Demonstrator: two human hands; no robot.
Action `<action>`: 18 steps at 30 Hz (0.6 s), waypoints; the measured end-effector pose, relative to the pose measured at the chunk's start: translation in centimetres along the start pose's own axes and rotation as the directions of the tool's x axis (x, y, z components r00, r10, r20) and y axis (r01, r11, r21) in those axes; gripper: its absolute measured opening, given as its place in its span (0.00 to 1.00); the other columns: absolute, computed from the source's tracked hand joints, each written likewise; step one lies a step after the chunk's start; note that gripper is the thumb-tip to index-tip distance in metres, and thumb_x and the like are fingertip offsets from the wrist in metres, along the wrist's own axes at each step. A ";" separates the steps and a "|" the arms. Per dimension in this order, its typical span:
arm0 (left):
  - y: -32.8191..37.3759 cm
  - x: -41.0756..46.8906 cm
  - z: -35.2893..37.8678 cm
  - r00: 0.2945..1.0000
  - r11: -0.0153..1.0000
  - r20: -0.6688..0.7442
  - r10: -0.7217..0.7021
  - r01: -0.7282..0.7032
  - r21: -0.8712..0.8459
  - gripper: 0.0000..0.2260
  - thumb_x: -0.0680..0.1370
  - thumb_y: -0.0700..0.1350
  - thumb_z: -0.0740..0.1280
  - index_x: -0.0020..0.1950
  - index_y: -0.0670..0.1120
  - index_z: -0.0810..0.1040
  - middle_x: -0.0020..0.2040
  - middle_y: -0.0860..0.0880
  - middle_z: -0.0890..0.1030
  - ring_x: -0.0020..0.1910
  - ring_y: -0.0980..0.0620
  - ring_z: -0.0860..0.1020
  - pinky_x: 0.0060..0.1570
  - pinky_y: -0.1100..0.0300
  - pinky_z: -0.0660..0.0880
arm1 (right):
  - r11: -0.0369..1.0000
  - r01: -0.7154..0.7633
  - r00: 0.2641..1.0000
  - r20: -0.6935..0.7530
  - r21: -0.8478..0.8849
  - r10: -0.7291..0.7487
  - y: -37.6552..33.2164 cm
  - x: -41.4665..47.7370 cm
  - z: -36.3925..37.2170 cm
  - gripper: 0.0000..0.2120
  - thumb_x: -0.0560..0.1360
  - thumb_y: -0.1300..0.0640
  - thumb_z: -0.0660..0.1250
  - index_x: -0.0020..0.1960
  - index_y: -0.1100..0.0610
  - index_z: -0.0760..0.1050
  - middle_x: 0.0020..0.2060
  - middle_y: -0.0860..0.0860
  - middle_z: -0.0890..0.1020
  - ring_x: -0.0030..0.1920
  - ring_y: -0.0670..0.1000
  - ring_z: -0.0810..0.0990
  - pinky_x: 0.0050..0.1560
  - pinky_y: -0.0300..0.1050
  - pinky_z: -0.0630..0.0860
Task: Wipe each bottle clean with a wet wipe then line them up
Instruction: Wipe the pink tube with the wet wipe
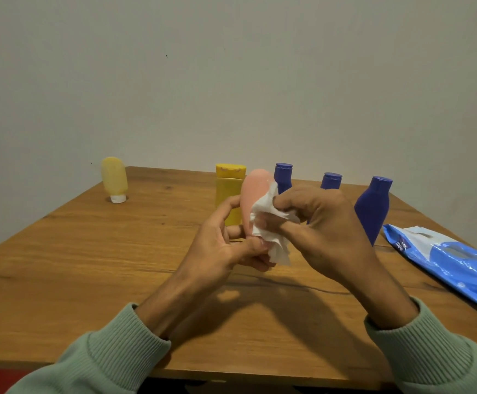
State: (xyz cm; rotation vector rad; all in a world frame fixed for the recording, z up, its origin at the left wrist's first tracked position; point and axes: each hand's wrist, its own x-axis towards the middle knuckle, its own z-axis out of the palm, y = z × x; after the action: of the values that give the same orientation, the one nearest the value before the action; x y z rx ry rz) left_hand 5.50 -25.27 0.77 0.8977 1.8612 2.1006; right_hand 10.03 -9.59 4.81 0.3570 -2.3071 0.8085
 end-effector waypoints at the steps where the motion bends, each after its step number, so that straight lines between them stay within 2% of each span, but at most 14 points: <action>1: 0.0 0.0 0.0 1.000 1.000 0.005 -0.002 0.002 -0.003 0.28 0.68 0.40 0.72 0.65 0.52 0.68 0.50 0.39 0.84 0.45 0.37 0.83 0.43 0.46 0.82 | 1.000 -0.012 1.000 0.016 0.008 0.012 0.0 0.0 -0.1 0.09 0.69 0.55 0.74 0.49 0.53 0.82 0.40 0.39 0.77 0.41 0.39 0.77 0.38 0.28 0.72; 5: 0.1 0.0 -0.1 0.999 1.000 0.055 0.001 -0.001 0.005 0.29 0.69 0.41 0.75 0.67 0.52 0.68 0.51 0.38 0.83 0.45 0.34 0.83 0.44 0.47 0.82 | 0.999 -0.046 0.998 -0.040 0.019 0.047 0.2 0.3 -0.4 0.09 0.69 0.51 0.73 0.48 0.51 0.81 0.44 0.41 0.78 0.42 0.42 0.77 0.38 0.32 0.75; 8: 0.2 0.0 0.0 1.000 1.000 0.007 0.010 -0.010 -0.025 0.29 0.67 0.41 0.74 0.65 0.53 0.69 0.50 0.39 0.84 0.45 0.36 0.83 0.41 0.48 0.82 | 1.000 -0.011 1.000 -0.020 -0.008 0.010 0.2 0.2 -0.4 0.09 0.71 0.54 0.72 0.50 0.52 0.82 0.43 0.44 0.81 0.43 0.42 0.78 0.40 0.36 0.77; 11: 0.0 0.1 -0.1 1.000 0.998 -0.030 0.006 -0.007 -0.056 0.31 0.67 0.40 0.74 0.68 0.50 0.67 0.49 0.38 0.84 0.46 0.39 0.84 0.41 0.48 0.82 | 1.000 0.027 1.000 0.011 -0.015 -0.027 0.1 -0.1 -0.3 0.08 0.71 0.56 0.72 0.49 0.53 0.82 0.41 0.43 0.80 0.43 0.42 0.78 0.41 0.35 0.76; 16: 0.2 -0.1 0.0 1.000 1.000 0.031 0.000 0.001 -0.018 0.31 0.69 0.40 0.75 0.68 0.51 0.67 0.47 0.37 0.84 0.41 0.35 0.83 0.41 0.48 0.82 | 0.998 0.052 0.986 -0.155 -0.029 -0.055 0.7 -0.1 0.2 0.07 0.71 0.59 0.73 0.49 0.56 0.81 0.41 0.44 0.80 0.42 0.43 0.78 0.41 0.37 0.77; 18: 0.3 -0.1 0.0 1.000 0.999 0.002 0.006 -0.006 -0.035 0.31 0.69 0.40 0.75 0.68 0.50 0.66 0.48 0.38 0.84 0.42 0.37 0.83 0.40 0.49 0.82 | 0.998 0.053 0.990 -0.133 -0.026 -0.056 0.6 -0.1 0.1 0.07 0.70 0.59 0.73 0.48 0.57 0.82 0.41 0.45 0.79 0.42 0.43 0.78 0.43 0.35 0.77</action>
State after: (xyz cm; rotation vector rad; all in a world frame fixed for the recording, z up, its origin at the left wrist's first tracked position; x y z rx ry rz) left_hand 5.58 -25.38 1.00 0.8979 1.8170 2.1282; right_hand 9.81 -9.22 4.42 0.3438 -2.1706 0.7562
